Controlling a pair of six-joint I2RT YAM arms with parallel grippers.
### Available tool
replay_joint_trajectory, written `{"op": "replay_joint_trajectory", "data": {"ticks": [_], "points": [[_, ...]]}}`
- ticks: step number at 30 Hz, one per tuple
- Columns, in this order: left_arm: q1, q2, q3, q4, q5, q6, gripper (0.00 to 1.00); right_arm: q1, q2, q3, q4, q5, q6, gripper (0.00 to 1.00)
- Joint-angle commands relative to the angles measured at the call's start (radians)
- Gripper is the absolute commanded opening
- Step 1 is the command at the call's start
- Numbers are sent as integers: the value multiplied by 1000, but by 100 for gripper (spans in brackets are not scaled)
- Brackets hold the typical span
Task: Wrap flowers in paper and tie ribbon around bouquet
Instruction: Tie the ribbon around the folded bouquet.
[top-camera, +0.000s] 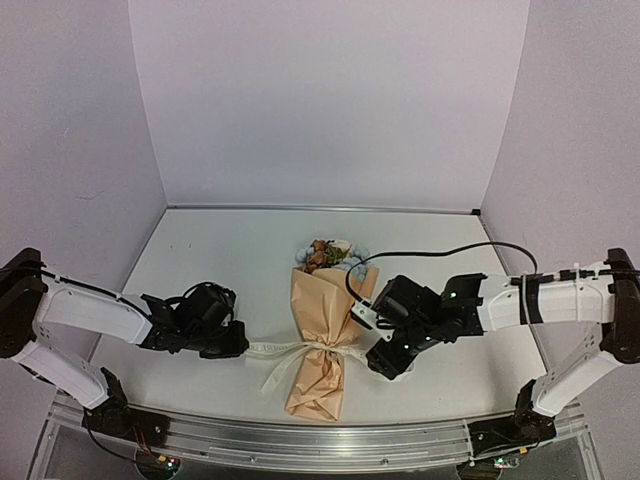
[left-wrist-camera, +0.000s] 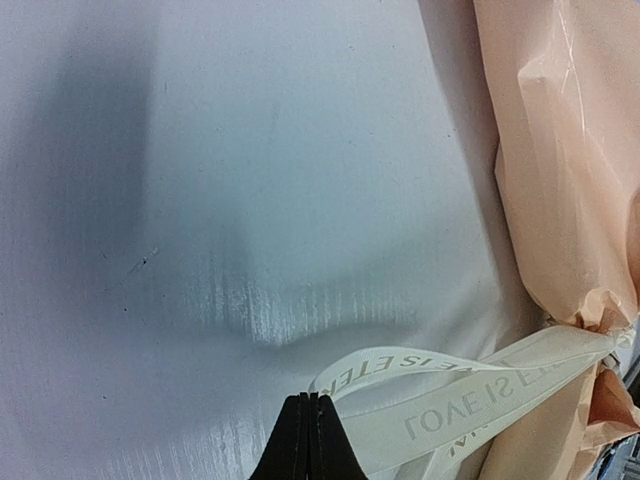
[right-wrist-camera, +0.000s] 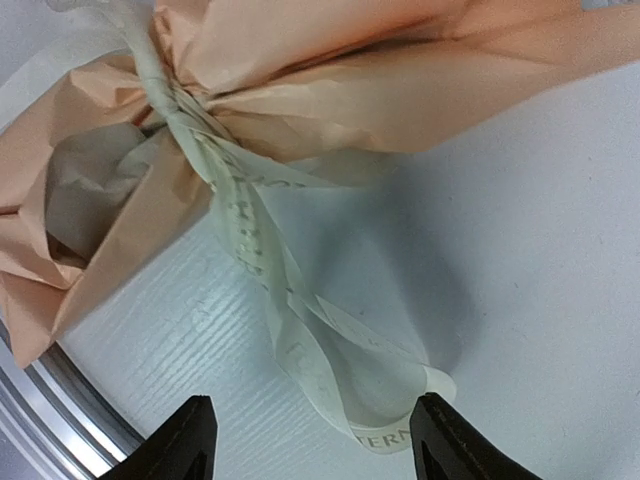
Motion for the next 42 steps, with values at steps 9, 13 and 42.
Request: {"op": "replay_joint_trajectory", "data": {"ticks": [9, 13, 42], "points": [[6, 7, 32, 0, 9, 24, 0, 10, 179, 93, 70, 0, -185, 76], [6, 7, 30, 3, 10, 23, 0, 9, 221, 116, 70, -11, -166, 74], [8, -63, -28, -93, -138, -86, 0, 9, 192, 54, -84, 115, 142, 0]]}}
